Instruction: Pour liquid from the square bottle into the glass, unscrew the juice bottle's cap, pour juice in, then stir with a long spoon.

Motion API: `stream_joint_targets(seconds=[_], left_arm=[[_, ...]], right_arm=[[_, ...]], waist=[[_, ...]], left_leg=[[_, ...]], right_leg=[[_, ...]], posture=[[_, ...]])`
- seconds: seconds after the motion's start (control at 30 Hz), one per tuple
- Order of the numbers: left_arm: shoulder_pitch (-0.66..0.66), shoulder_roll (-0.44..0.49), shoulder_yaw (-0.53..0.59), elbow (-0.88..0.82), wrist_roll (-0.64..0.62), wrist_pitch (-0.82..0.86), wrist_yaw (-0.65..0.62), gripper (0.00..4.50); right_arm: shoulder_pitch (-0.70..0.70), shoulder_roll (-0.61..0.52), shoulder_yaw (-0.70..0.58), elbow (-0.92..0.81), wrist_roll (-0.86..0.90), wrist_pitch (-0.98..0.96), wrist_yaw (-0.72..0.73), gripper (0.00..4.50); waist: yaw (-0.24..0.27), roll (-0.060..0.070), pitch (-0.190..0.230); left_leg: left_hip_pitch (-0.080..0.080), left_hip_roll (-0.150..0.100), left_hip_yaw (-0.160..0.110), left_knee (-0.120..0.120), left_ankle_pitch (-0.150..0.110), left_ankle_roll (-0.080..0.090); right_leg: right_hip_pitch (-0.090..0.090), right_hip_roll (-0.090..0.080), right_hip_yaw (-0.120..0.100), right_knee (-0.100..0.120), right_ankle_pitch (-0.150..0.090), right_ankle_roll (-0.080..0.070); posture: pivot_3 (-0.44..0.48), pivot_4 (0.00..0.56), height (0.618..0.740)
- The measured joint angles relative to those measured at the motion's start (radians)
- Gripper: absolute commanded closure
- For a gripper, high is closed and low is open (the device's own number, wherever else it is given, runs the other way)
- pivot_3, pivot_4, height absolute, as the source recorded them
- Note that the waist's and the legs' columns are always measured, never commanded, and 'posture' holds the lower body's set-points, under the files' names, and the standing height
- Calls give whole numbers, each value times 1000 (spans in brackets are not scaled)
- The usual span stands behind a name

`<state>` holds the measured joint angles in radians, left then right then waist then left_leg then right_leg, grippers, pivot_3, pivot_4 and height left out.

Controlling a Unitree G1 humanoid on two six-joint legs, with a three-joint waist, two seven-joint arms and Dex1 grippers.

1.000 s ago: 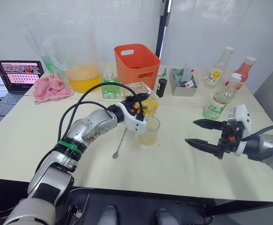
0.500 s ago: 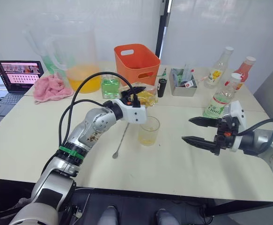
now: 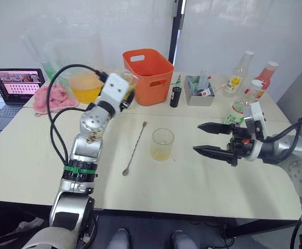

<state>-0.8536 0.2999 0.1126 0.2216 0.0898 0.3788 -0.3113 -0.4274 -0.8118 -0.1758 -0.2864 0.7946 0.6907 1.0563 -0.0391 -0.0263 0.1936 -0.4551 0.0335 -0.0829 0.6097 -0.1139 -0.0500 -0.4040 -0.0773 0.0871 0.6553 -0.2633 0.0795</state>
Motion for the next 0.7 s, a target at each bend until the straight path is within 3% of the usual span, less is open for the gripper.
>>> stream_joint_targets(seconds=[0.27, 0.7], left_arm=[[-19, 37, 148, 165, -150, 132, 33, 1675], [-7, 63, 160, 210, -236, 99, 4, 1675]], right_arm=[[15, 1, 1, -12, 10, 0, -14, 16], [48, -10, -1, -19, 5, -1, -19, 16]], waist=[[1, 0, 0], [0, 0, 0]], left_leg=[[0, 0, 0, 0, 0, 0], [0, 0, 0, 0, 0, 0]], right_leg=[[0, 0, 0, 0, 0, 0], [0, 0, 0, 0, 0, 0]], posture=[[0, 150, 740], [0, 150, 740]])
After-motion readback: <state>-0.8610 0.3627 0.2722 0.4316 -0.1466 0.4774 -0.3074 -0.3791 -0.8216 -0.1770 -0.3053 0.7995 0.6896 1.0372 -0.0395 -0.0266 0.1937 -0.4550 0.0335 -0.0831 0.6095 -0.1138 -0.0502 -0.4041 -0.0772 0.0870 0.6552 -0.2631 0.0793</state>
